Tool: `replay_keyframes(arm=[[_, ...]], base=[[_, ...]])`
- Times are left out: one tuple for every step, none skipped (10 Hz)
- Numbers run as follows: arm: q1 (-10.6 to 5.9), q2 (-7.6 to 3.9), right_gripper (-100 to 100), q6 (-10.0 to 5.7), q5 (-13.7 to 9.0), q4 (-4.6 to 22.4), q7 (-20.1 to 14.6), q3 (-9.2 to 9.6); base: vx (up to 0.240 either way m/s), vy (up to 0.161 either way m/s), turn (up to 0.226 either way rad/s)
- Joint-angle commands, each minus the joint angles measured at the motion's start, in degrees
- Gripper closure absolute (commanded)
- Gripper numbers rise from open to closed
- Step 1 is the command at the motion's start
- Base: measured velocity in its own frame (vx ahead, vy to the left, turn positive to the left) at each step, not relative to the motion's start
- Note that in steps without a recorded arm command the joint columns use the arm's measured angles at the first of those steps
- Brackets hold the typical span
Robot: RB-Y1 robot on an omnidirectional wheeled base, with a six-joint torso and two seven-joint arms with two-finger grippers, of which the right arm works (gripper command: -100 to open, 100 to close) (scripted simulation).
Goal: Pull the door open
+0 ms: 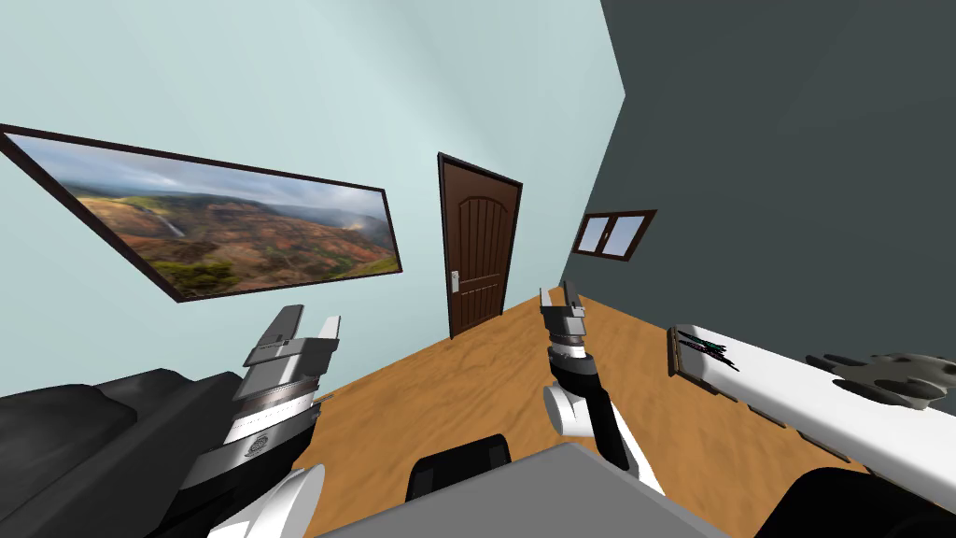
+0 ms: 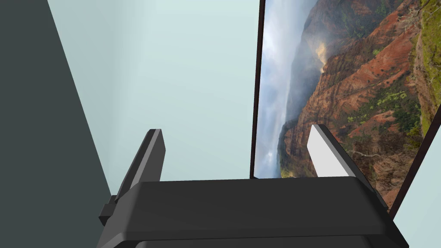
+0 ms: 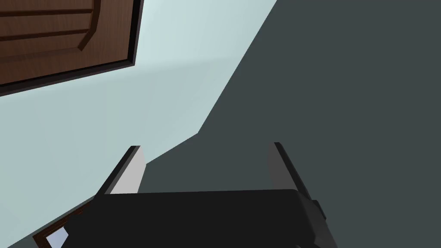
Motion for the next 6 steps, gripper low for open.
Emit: replay_keyframes(arm=[[-0.79,-0.73,-100,0.1,0.7,1.6,1.1,0.02],[-1.08,-0.97,-100,0.14,1.0,2.2,1.6,0.03],[-1.66,-1.45,-100,0.21,1.5,3.4,2.4,0.05],[-2.43,-2.02,-100,0.3,2.2,5.0,3.5,0.08],[-3.26,-2.63,-100,0.41,3.0,6.7,4.7,0.1],[-3.72,-2.94,-100,0.47,3.4,7.7,5.3,0.12]], base=[[0.052,-0.017,0.016],[0.083,0.017,0.016],[0.091,0.03,0.014],[0.102,0.03,0.014],[0.139,0.041,0.026],[0.132,0.044,0.017]])
